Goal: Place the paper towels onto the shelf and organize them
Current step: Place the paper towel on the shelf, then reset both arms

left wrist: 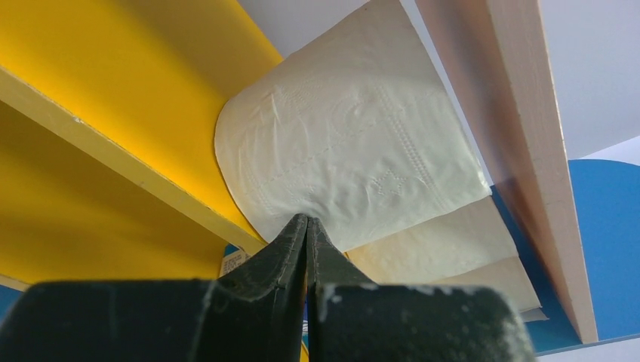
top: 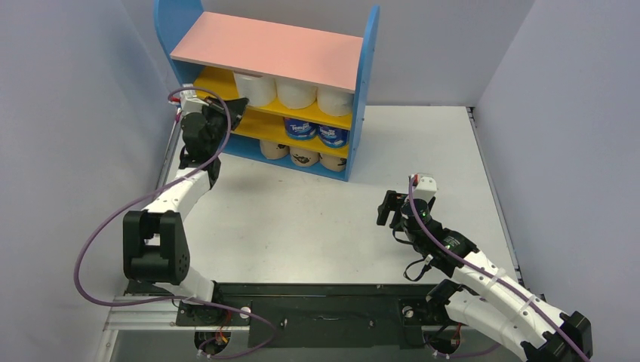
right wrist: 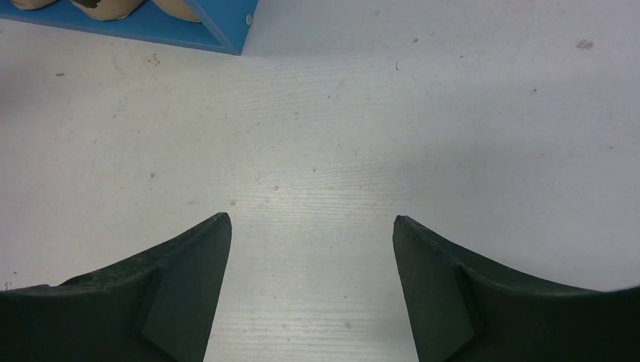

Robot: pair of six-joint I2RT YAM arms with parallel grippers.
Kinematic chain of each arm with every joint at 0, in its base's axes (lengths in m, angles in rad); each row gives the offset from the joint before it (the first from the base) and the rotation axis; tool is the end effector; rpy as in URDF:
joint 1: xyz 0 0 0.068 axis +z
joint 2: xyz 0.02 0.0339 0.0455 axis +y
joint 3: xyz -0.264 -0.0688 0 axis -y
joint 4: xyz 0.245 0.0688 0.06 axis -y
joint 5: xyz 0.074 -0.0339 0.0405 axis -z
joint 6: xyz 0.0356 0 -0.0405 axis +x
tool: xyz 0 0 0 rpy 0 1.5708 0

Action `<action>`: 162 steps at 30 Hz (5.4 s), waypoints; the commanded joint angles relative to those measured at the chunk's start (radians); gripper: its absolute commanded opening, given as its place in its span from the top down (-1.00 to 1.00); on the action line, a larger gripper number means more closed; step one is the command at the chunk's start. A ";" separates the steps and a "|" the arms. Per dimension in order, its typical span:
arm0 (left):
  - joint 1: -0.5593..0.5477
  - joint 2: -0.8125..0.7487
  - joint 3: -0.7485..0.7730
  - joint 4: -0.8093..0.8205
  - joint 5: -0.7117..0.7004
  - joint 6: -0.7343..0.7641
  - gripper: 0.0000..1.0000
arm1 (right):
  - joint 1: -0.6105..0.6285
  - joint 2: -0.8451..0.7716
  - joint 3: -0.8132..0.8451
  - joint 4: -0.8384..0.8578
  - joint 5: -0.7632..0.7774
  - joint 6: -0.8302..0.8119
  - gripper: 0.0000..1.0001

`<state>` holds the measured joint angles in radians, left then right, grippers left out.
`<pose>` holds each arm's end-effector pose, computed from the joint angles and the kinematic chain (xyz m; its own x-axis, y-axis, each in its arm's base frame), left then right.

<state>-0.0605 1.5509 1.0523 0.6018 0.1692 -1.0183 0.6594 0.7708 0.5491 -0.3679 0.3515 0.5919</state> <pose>0.3661 -0.0282 0.3242 -0.1391 -0.8322 -0.5368 0.2066 0.5058 -0.8376 0.1435 0.0957 0.2424 -0.5594 0.2291 -0.7966 -0.0444 0.9514 0.3049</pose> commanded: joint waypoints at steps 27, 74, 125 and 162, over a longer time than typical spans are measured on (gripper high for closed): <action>0.007 0.105 0.143 0.078 0.016 0.007 1.00 | -0.008 0.028 0.009 0.016 0.043 -0.001 -0.48; -0.112 -0.653 -0.166 -0.710 -0.337 0.341 -0.93 | -0.005 -0.121 -0.041 0.128 -0.011 0.079 -0.55; -0.052 -0.107 -0.806 0.481 -0.488 0.934 -0.93 | -0.155 -0.183 -0.261 0.794 0.525 -0.113 -0.76; -0.018 -0.086 -0.799 0.495 -0.459 0.913 -0.93 | -0.678 0.598 -0.284 1.385 -0.147 -0.457 -0.79</action>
<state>-0.0834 1.4590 0.2508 1.0367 -0.3016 -0.0978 -0.0441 1.3678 0.1852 1.0309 0.2237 0.1635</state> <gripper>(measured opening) 0.965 0.890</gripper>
